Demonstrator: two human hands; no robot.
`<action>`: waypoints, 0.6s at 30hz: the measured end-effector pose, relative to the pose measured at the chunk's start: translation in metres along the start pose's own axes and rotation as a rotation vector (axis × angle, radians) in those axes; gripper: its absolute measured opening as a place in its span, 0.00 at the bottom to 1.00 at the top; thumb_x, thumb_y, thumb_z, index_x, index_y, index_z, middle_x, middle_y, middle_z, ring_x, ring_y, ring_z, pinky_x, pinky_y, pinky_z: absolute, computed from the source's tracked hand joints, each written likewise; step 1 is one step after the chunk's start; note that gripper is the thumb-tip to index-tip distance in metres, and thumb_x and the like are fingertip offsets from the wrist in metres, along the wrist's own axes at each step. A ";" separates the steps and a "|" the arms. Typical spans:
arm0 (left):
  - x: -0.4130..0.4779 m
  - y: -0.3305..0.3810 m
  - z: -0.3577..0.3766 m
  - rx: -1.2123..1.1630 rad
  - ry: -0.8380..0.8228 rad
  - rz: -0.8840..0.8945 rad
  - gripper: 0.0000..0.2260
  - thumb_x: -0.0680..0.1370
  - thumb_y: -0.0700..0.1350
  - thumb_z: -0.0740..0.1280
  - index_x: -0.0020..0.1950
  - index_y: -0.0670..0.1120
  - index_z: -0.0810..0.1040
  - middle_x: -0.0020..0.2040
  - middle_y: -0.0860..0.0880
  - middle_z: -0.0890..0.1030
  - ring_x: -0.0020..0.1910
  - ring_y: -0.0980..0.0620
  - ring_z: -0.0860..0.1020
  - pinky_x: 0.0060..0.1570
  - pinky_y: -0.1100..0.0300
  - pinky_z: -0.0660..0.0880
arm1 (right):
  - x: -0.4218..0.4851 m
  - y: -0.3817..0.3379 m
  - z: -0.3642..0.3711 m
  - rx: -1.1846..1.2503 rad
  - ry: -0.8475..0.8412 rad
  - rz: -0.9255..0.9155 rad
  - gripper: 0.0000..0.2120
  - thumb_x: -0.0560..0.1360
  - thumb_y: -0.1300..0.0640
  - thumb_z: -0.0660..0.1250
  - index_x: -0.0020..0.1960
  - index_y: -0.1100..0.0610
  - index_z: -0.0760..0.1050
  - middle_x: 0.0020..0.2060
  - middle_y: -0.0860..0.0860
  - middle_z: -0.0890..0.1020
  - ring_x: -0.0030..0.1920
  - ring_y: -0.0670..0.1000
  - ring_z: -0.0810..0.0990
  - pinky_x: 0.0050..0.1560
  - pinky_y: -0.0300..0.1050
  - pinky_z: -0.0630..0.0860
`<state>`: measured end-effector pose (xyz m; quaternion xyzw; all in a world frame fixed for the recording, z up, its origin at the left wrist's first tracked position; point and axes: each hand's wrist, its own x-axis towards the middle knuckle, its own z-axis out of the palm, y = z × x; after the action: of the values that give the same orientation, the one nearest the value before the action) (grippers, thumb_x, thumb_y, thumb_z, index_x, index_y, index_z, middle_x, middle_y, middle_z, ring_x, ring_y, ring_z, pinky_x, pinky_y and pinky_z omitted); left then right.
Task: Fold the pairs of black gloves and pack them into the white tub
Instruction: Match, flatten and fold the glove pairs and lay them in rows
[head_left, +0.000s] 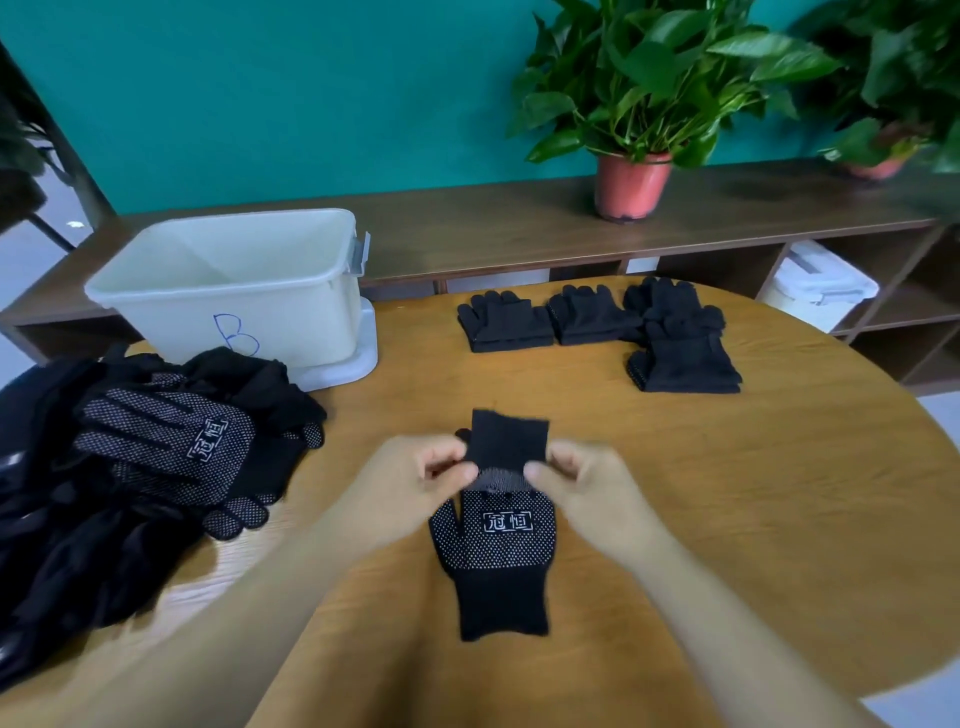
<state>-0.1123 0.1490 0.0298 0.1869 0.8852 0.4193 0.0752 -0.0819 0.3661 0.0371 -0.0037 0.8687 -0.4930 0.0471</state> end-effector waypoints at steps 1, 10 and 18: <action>-0.013 -0.008 0.010 0.040 0.005 0.014 0.11 0.79 0.48 0.70 0.37 0.53 0.75 0.34 0.59 0.74 0.37 0.62 0.71 0.42 0.59 0.69 | -0.012 0.013 0.007 -0.089 -0.005 0.017 0.09 0.78 0.54 0.68 0.41 0.58 0.78 0.35 0.50 0.82 0.36 0.48 0.79 0.45 0.54 0.78; -0.051 -0.050 0.050 0.459 0.248 0.356 0.11 0.76 0.57 0.65 0.43 0.52 0.82 0.52 0.60 0.81 0.58 0.57 0.73 0.55 0.59 0.65 | -0.046 0.047 0.033 -0.471 0.084 -0.310 0.14 0.72 0.60 0.74 0.57 0.49 0.83 0.62 0.37 0.77 0.65 0.35 0.71 0.65 0.34 0.69; -0.056 -0.047 0.054 0.447 0.278 0.356 0.07 0.73 0.47 0.67 0.48 0.54 0.81 0.51 0.61 0.80 0.55 0.58 0.73 0.50 0.61 0.65 | -0.056 0.052 0.042 -0.645 0.139 -0.588 0.26 0.47 0.65 0.83 0.44 0.53 0.85 0.48 0.48 0.86 0.52 0.48 0.85 0.49 0.43 0.82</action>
<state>-0.0579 0.1382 -0.0426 0.2916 0.9107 0.2424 -0.1639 -0.0203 0.3600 -0.0240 -0.2323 0.9412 -0.1882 -0.1571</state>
